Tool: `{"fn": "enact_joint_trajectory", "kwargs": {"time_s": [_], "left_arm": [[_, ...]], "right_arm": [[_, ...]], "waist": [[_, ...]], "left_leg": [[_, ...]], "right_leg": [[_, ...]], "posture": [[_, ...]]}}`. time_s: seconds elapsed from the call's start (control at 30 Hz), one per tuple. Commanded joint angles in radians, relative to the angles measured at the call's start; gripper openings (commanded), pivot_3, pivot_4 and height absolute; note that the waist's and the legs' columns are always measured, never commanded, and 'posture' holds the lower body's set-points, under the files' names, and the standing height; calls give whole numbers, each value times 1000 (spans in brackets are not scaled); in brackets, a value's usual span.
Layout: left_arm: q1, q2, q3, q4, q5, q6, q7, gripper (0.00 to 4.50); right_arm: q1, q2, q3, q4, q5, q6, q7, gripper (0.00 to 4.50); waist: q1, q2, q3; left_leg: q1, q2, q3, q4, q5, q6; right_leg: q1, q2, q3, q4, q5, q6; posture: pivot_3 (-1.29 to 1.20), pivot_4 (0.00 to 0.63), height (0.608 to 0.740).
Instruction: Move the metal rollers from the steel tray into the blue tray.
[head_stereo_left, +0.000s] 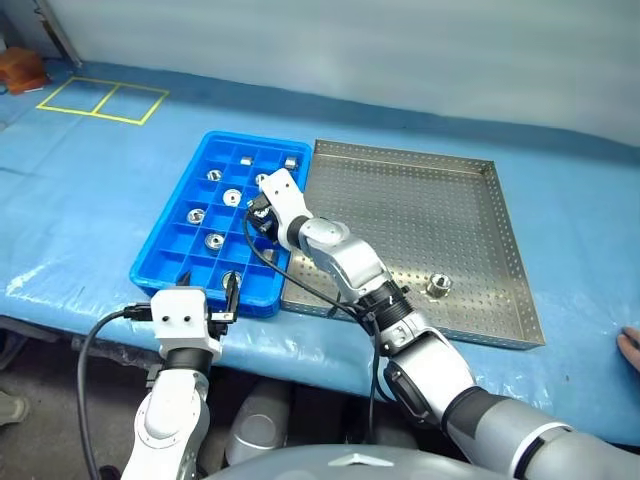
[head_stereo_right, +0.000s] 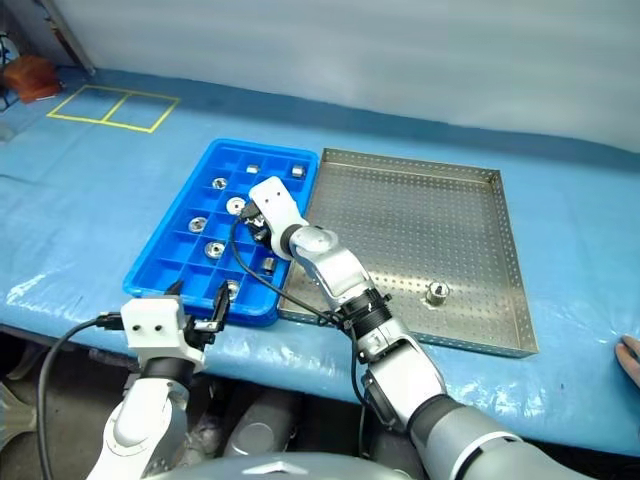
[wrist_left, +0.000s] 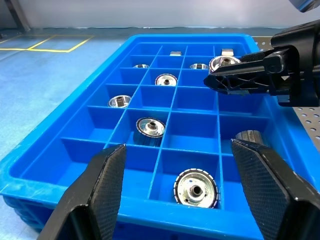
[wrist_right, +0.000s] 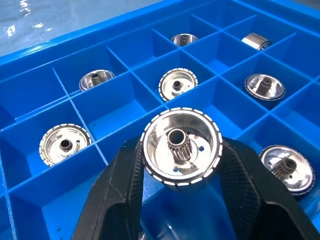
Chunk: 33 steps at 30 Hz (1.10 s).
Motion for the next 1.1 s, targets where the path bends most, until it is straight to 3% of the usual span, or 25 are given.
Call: {"fn": "enact_joint_trajectory", "kwargs": {"time_s": [0.03, 0.43, 0.47, 0.67, 0.73, 0.83, 0.97, 1.1], "left_arm": [[-4, 4, -8, -46, -4, -27, -16, 3647], [-25, 7, -21, -29, -1, -25, -31, 3647], [-26, 7, -21, -29, -1, -24, -32, 3647], [-31, 10, -20, -30, -4, -16, -38, 3647], [-36, 12, -18, -29, -7, -14, -44, 3647], [-75, 20, -13, -20, -15, 2, -63, 3647], [-202, 41, 9, -2, -57, 65, -113, 3647], [-351, 93, 30, 48, -122, 147, -198, 3647]], "right_arm": [[-36, 61, -7, -2, 1, -29, 9, 1819], [-70, 75, -24, 146, -7, -85, -3, 1819], [-67, 76, -20, 145, -6, -84, 4, 2548], [-45, 78, -14, 108, 2, -72, 24, 4482], [-41, 75, -21, 87, 0, -70, 8, 4482], [-14, 52, -52, -32, 32, -35, 0, 4482], [93, -28, -102, -361, 75, 80, -10, 4482], [205, -96, -179, -645, 74, 220, -78, 4482]], "waist": [[7, 0, 0], [13, 1, -1], [13, 1, -1], [10, 1, -2], [9, 1, -1], [4, 1, -1], [-11, 2, -1], [-63, 2, -1]], "left_leg": [[0, 0, 0, 0, 0, 0], [3, 0, 1, 0, 0, 0], [3, 0, 1, 0, 0, 0], [3, 0, 1, 0, 0, 0], [3, 0, 1, 0, 0, 0], [1, 1, 1, 0, 0, 0], [-1, 0, 0, 1, 0, 0], [-1, -2, -1, 3, 0, 0]], "right_leg": [[0, 0, 0, 0, 0, 0], [2, 0, 0, 0, -1, -1], [2, 0, 0, 0, -1, -2], [2, 0, 0, 0, -2, -4], [2, 0, 0, 0, -2, -3], [1, 0, 0, 0, -2, -3], [0, 0, -1, -1, -1, -1], [2, -1, -1, -1, 0, 0]], "posture": [[492, 150, 740], [477, 150, 740], [476, 150, 740], [457, 150, 740], [435, 150, 740], [403, 150, 740], [283, 150, 740], [143, 150, 740]]}}
